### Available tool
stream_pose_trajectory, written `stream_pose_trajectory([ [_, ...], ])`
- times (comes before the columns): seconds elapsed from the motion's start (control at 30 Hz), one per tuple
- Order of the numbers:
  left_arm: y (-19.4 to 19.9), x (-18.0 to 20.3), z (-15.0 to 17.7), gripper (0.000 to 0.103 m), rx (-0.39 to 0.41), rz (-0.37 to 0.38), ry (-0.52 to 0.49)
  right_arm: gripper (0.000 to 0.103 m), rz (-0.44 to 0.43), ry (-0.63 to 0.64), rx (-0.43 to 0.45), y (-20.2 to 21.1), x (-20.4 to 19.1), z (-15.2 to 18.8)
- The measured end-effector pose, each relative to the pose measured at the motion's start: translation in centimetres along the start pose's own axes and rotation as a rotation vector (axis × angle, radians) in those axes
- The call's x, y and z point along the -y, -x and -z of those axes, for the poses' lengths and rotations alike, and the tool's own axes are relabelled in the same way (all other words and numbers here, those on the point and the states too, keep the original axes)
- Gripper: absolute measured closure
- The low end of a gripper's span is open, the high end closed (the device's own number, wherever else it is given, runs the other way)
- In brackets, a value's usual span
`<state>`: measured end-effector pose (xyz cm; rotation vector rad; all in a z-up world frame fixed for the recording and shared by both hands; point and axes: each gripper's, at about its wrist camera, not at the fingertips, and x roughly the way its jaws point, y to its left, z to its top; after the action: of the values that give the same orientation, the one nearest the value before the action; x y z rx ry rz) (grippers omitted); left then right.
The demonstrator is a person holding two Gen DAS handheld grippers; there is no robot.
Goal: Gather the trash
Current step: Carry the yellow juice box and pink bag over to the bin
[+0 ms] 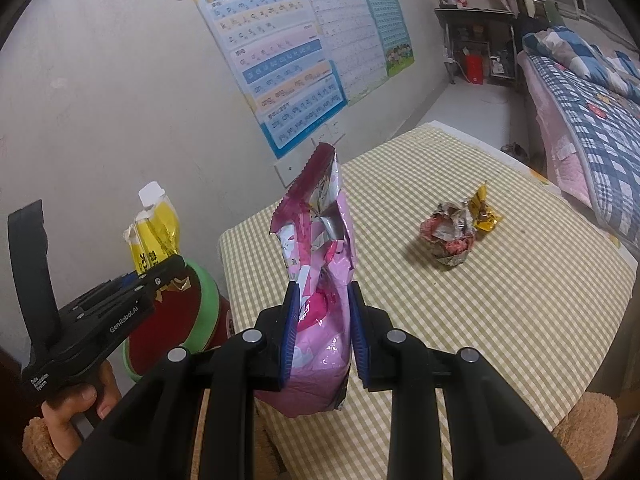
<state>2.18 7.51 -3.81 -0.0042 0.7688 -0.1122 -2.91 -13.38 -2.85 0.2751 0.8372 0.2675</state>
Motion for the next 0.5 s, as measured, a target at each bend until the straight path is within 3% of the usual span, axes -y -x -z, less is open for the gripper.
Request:
stream_pose_trajectory([
  [0.5, 1.3, -4.3, 0.5, 0.081, 0.021, -0.099, 0.053, 0.077, -0.07, 0.101, -0.026, -2.2, -4.4, -1.2],
])
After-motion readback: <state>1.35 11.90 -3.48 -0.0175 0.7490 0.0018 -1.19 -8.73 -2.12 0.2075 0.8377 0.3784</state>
